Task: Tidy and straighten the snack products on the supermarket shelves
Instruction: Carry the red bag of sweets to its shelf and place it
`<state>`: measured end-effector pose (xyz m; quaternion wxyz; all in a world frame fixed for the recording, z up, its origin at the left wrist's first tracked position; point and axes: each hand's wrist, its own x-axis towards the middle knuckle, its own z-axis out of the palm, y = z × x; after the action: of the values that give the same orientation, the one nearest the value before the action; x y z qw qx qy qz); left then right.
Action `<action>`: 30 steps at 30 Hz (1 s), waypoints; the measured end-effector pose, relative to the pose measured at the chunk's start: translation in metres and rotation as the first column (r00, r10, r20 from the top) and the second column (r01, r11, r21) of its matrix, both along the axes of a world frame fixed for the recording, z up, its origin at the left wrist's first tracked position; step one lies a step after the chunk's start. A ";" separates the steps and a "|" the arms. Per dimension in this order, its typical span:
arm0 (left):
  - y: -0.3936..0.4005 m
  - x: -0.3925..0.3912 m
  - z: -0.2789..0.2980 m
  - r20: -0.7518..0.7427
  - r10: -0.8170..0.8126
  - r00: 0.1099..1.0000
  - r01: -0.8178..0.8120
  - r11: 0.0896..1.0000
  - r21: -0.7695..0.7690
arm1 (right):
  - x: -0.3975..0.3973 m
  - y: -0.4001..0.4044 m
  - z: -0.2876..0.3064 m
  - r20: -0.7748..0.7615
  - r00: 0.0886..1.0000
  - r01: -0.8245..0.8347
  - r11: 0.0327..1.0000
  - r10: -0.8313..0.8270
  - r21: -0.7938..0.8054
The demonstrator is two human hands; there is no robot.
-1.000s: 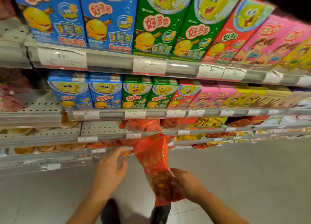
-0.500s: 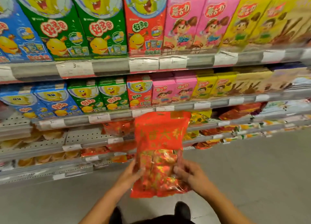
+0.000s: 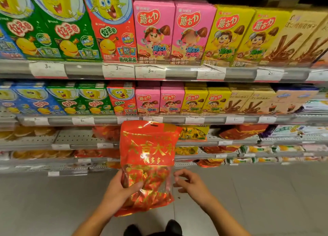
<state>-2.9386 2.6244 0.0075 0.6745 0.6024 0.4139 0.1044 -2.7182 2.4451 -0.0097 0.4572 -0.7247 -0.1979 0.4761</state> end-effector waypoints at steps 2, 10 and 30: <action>0.011 -0.005 0.002 -0.026 0.008 1.000 -0.007 0.998 0.064 | 0.010 -0.003 -0.005 0.008 0.994 0.113 0.992 -0.113 -0.058; 0.038 -0.020 -0.014 -0.075 0.070 0.995 -0.056 0.983 0.177 | 0.049 -0.018 -0.017 0.076 0.945 0.326 0.933 -0.318 -0.151; -0.050 0.033 0.010 -0.273 0.504 0.820 -0.451 0.861 0.234 | 0.254 0.076 -0.045 0.175 0.948 0.289 0.948 -0.264 -0.136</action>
<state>-2.9058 2.5741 0.0177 0.4987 0.5396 0.6474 0.2026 -2.4640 2.5215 -0.0543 0.4432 -0.8144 -0.0901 0.3636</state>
